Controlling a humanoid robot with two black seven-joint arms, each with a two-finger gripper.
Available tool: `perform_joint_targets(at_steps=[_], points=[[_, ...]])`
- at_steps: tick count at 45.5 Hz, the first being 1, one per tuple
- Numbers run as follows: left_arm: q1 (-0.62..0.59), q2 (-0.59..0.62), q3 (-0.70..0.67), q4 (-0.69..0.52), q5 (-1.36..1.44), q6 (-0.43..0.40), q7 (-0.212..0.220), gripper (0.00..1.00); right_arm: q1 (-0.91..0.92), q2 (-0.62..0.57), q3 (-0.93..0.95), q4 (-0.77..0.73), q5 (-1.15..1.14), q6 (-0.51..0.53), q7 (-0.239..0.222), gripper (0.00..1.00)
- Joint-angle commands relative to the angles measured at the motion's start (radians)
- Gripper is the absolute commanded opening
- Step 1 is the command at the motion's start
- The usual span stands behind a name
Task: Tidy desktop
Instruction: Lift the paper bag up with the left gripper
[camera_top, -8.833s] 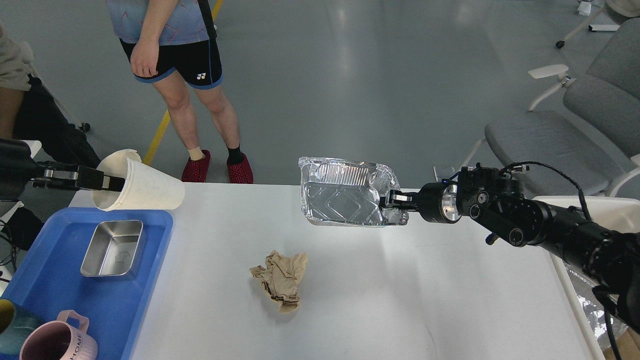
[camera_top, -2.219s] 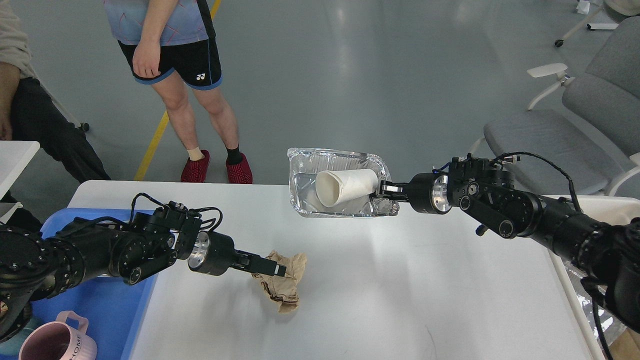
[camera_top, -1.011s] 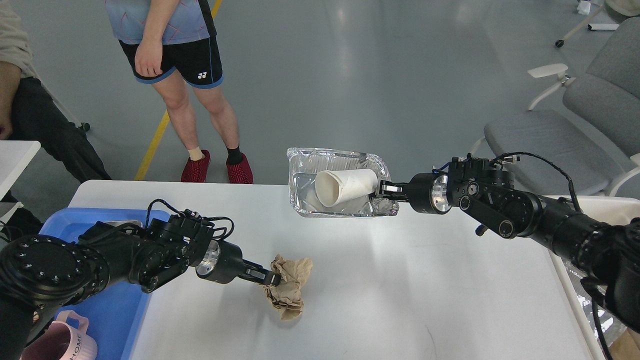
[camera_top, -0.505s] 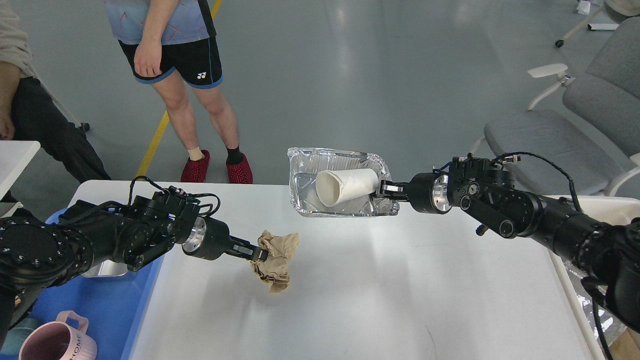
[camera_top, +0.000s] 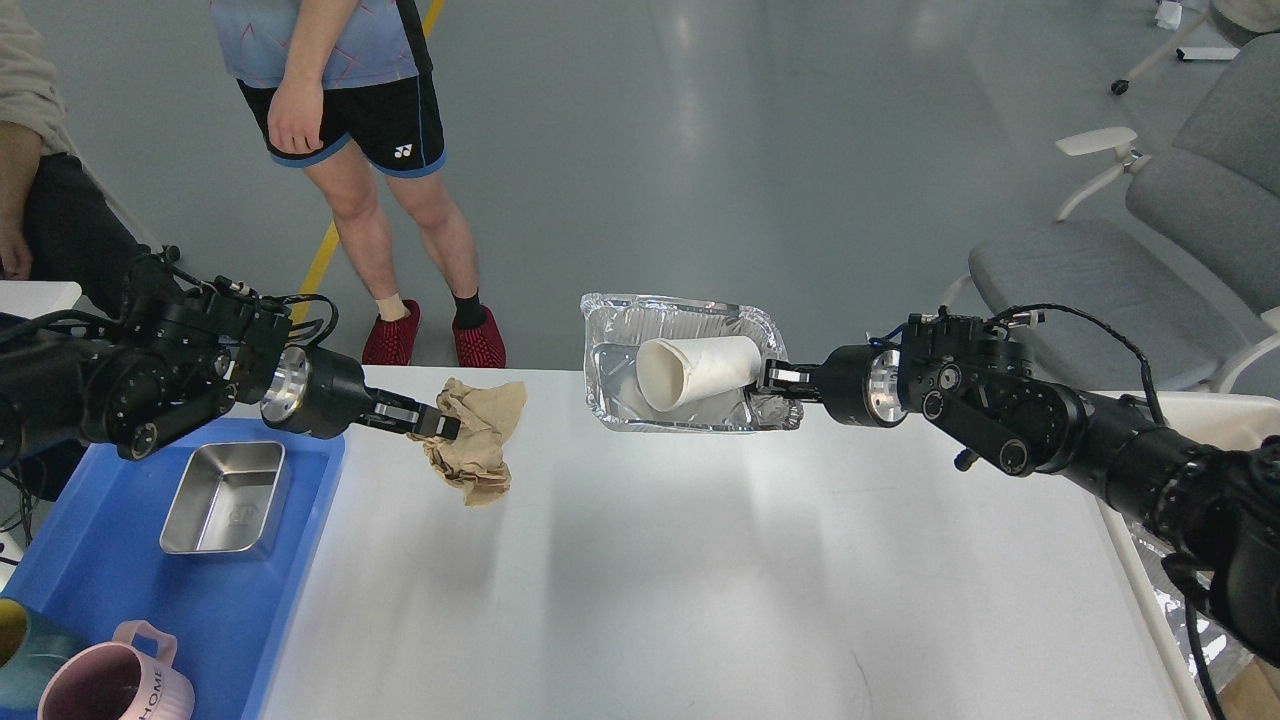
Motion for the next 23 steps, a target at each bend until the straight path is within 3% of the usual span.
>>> perform_joint_targets(at_steps=[1, 13, 23], points=[[-0.098, 0.105, 0.025, -0.135, 0.0, 0.003, 0.012, 0.0, 0.0, 0.0, 0.0, -0.002, 0.001, 0.0, 0.002, 0.0], [-0.379, 0.343, 0.176, -0.397, 0.011, -0.008, 0.012, 0.0, -0.004, 0.003, 0.0, -0.008, 0.0, -0.001, 0.002, 0.0], [-0.625, 0.452, 0.203, -0.44, 0.013, -0.125, 0.012, 0.0, -0.001, 0.009, 0.0, -0.011, 0.0, 0.0, 0.002, 0.0]])
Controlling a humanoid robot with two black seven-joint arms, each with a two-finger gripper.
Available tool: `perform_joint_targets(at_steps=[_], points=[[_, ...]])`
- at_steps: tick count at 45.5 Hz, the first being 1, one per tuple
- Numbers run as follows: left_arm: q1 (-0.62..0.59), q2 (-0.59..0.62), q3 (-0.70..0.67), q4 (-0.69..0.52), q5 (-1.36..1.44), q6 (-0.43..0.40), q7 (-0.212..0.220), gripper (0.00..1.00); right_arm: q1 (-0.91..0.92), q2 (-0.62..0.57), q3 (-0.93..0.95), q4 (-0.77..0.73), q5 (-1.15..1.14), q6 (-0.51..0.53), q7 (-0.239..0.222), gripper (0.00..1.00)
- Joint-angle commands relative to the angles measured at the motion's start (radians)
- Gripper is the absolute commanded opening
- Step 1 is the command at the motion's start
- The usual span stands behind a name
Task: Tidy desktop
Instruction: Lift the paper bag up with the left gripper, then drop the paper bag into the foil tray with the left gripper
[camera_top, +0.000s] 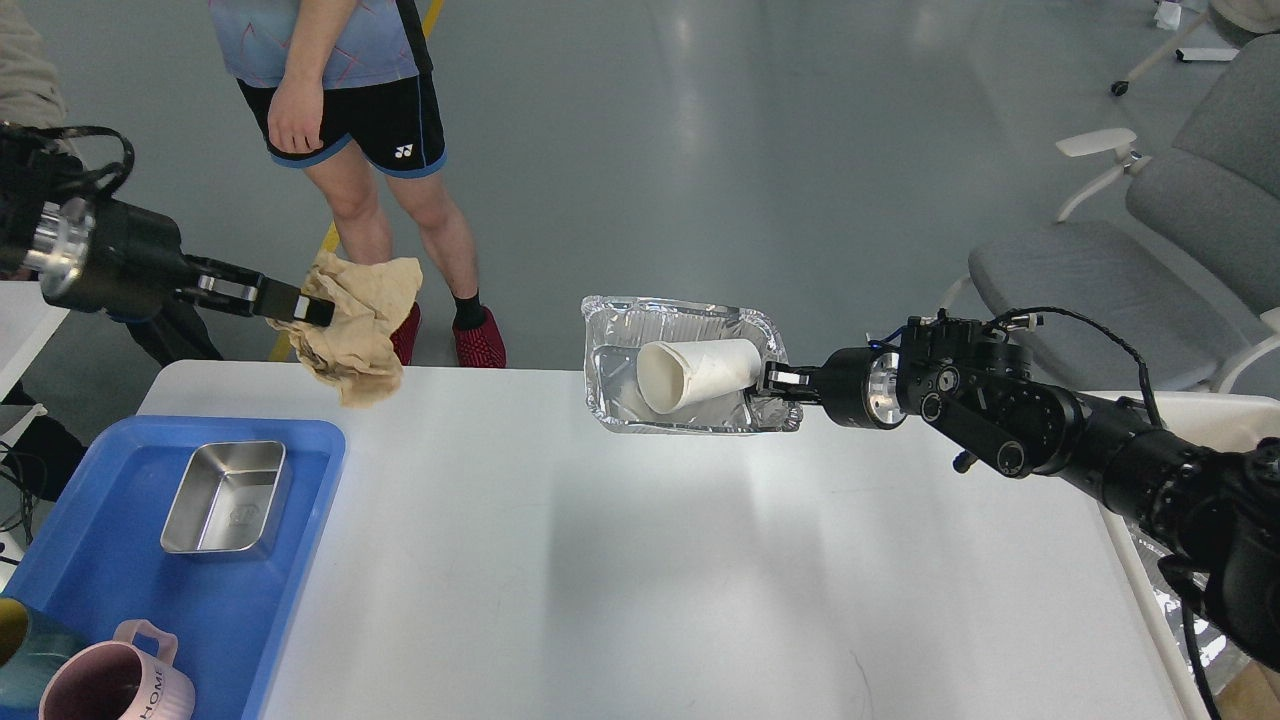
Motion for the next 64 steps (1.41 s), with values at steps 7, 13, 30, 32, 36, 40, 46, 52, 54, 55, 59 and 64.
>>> perform_joint_targets(at_steps=[7, 13, 30, 32, 36, 40, 46, 52, 54, 55, 59, 64], points=[[-0.138, 0.037, 0.004, -0.009, 0.0, -0.064, 0.0, 0.0, 0.009, 0.024, 0.0, -0.003, 0.0, 0.0, 0.0, 0.0], [-0.136, 0.023, 0.002, -0.01, 0.002, -0.054, 0.001, 0.0, 0.009, 0.026, 0.0, -0.012, 0.0, 0.0, 0.0, 0.0], [-0.121, -0.04, -0.009, -0.009, -0.003, -0.022, 0.008, 0.0, 0.007, 0.029, -0.002, -0.01, 0.0, 0.0, 0.0, 0.0], [-0.118, -0.057, -0.009, -0.007, -0.003, -0.012, 0.009, 0.0, 0.009, 0.029, -0.002, -0.01, 0.0, 0.0, 0.0, 0.0], [-0.106, -0.1, -0.01, 0.004, -0.009, 0.011, 0.017, 0.0, 0.01, 0.029, -0.002, -0.009, 0.0, 0.0, 0.0, 0.0], [-0.074, -0.152, -0.013, 0.016, -0.015, 0.04, 0.021, 0.0, 0.01, 0.029, -0.002, -0.009, 0.0, 0.0, 0.0, 0.0], [-0.018, -0.264, -0.029, 0.088, -0.061, 0.081, 0.035, 0.0, 0.01, 0.029, -0.002, -0.009, 0.0, 0.0, 0.0, 0.0], [0.058, -0.416, -0.042, 0.212, -0.158, 0.1, 0.041, 0.0, 0.017, 0.027, 0.0, -0.007, 0.0, 0.0, 0.0, 0.0], [0.072, -0.466, -0.046, 0.26, -0.184, 0.104, 0.041, 0.0, 0.02, 0.027, 0.0, -0.007, 0.0, 0.0, 0.0, 0.0], [0.078, -0.488, -0.046, 0.28, -0.196, 0.104, 0.041, 0.0, 0.021, 0.027, 0.0, -0.009, 0.0, 0.0, 0.0, 0.0], [0.106, -0.575, -0.047, 0.353, -0.244, 0.104, 0.041, 0.0, 0.023, 0.027, 0.0, -0.007, 0.0, 0.0, 0.0, 0.0], [0.155, -0.679, -0.047, 0.441, -0.285, 0.104, 0.043, 0.0, 0.024, 0.029, 0.0, -0.007, 0.001, 0.0, 0.0, 0.0]])
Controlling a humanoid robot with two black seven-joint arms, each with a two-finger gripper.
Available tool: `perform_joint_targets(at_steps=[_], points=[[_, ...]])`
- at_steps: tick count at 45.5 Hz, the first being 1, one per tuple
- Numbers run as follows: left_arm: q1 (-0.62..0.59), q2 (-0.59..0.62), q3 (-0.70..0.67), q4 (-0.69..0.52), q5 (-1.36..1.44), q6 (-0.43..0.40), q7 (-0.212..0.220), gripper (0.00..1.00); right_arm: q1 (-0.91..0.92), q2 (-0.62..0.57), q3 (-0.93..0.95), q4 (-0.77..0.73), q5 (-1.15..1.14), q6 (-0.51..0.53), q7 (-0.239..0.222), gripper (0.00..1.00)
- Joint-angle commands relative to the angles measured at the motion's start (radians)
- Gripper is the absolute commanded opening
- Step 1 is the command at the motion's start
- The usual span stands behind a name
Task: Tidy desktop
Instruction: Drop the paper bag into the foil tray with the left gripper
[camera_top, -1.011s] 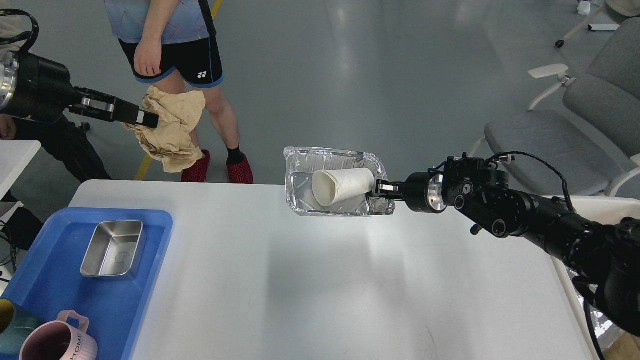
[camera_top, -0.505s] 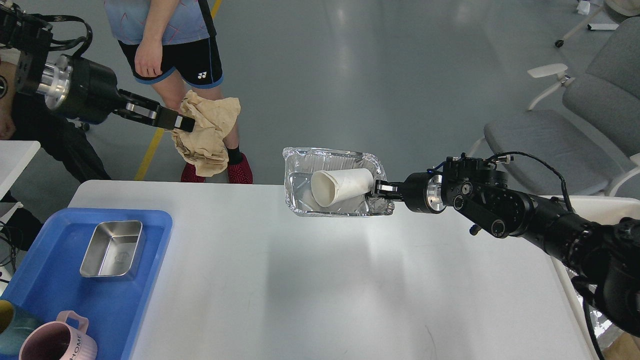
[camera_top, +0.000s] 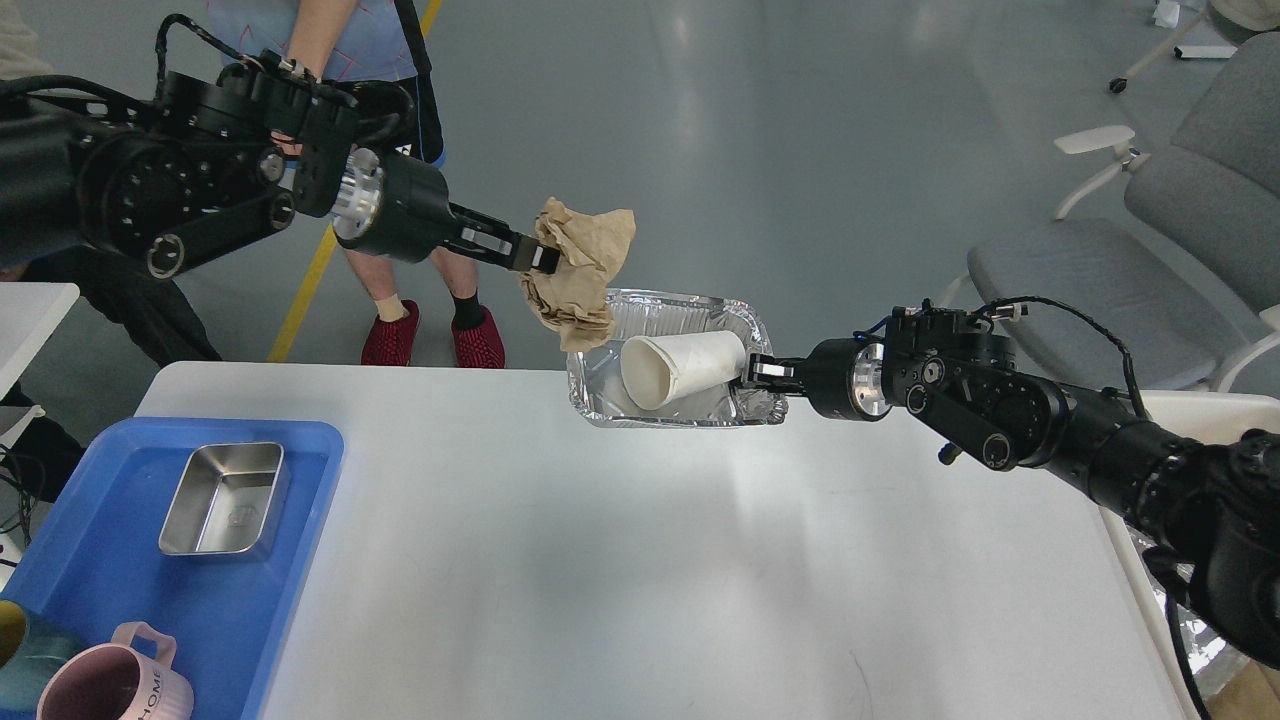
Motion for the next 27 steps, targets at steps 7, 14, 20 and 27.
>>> perform_joint_targets(at_steps=[7, 14, 20, 27], points=[[0.096, -0.2, 0.005, 0.168, -0.061, -0.002, 0.0, 0.0, 0.008, -0.003, 0.0, -0.001, 0.002, 0.0, -0.002, 0.0], [0.111, -0.212, 0.002, 0.188, -0.061, -0.007, 0.001, 0.0, 0.007, -0.006, 0.002, -0.003, 0.002, 0.0, 0.0, 0.0], [0.109, -0.202, 0.002, 0.188, -0.063, -0.009, 0.001, 0.22, 0.007, -0.006, 0.002, -0.004, 0.002, 0.0, 0.0, 0.0], [0.113, -0.192, 0.0, 0.19, -0.063, -0.001, -0.002, 0.7, 0.008, -0.005, 0.002, -0.004, 0.002, 0.0, 0.0, 0.0]])
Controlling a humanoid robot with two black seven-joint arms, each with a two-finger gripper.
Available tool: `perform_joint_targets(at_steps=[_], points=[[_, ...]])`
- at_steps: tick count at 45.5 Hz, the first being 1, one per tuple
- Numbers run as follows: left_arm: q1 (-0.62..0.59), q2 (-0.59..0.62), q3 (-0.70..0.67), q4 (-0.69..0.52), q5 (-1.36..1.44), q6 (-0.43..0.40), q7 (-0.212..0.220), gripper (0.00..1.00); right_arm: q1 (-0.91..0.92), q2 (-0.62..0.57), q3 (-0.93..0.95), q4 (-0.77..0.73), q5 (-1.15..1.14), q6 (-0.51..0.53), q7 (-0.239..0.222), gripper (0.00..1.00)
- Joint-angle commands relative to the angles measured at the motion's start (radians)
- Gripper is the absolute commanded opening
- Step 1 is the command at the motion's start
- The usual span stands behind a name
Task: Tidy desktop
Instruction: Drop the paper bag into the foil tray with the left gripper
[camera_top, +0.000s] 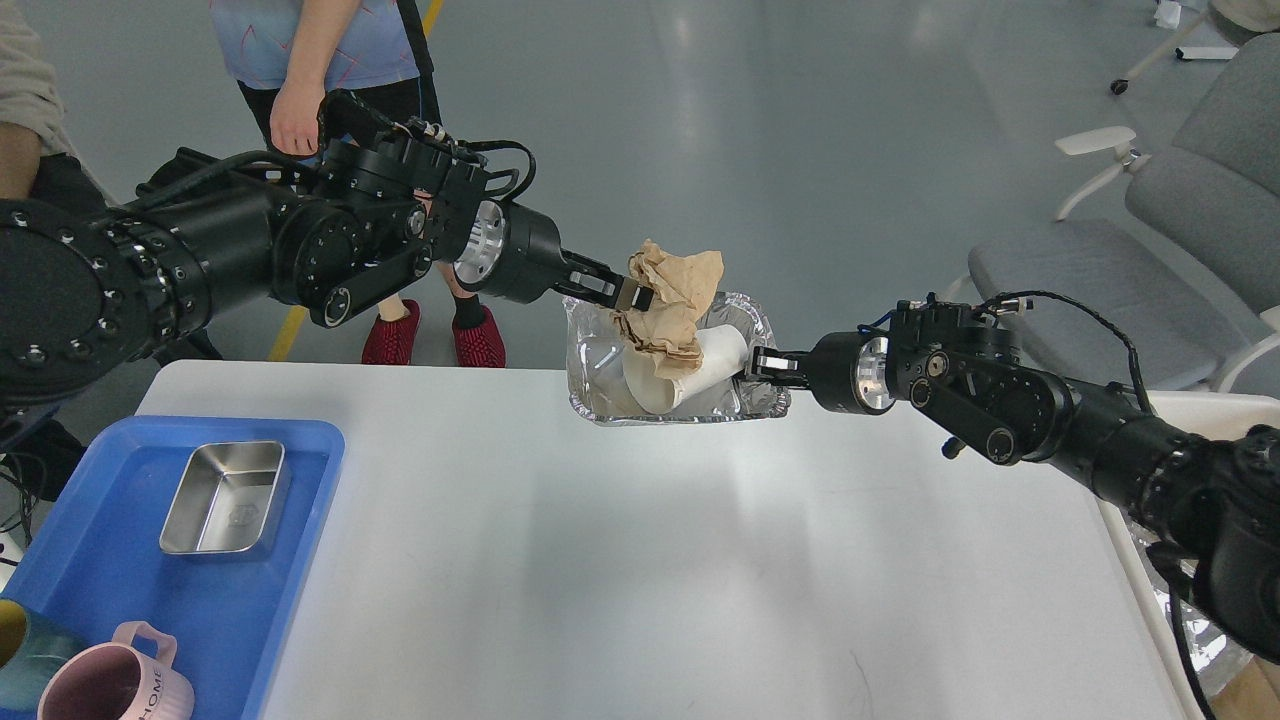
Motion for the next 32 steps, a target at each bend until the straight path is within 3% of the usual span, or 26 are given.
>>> perform_joint_targets(at_steps=[1, 3, 17, 27, 32], points=[[0.003, 0.008, -0.002, 0.001, -0.002, 0.006, -0.002, 0.75, 0.001, 0.001, 0.0, 0.0, 0.0, 0.0, 0.0, 0.0], [0.003, 0.01, -0.007, 0.001, -0.002, 0.006, -0.001, 0.79, 0.001, 0.001, 0.0, 0.0, 0.0, 0.0, 0.0, 0.0], [0.004, 0.007, -0.011, 0.001, 0.0, 0.0, -0.002, 0.87, 0.001, 0.001, 0.0, 0.0, 0.0, 0.0, 0.0, 0.0], [0.004, 0.016, -0.015, 0.005, -0.003, 0.005, -0.004, 0.89, 0.001, 0.001, 0.0, 0.0, 0.0, 0.0, 0.0, 0.0], [0.012, 0.031, -0.051, 0.065, -0.006, 0.005, -0.004, 0.89, -0.001, 0.0, 0.0, -0.002, 0.0, 0.0, 0.0, 0.0]])
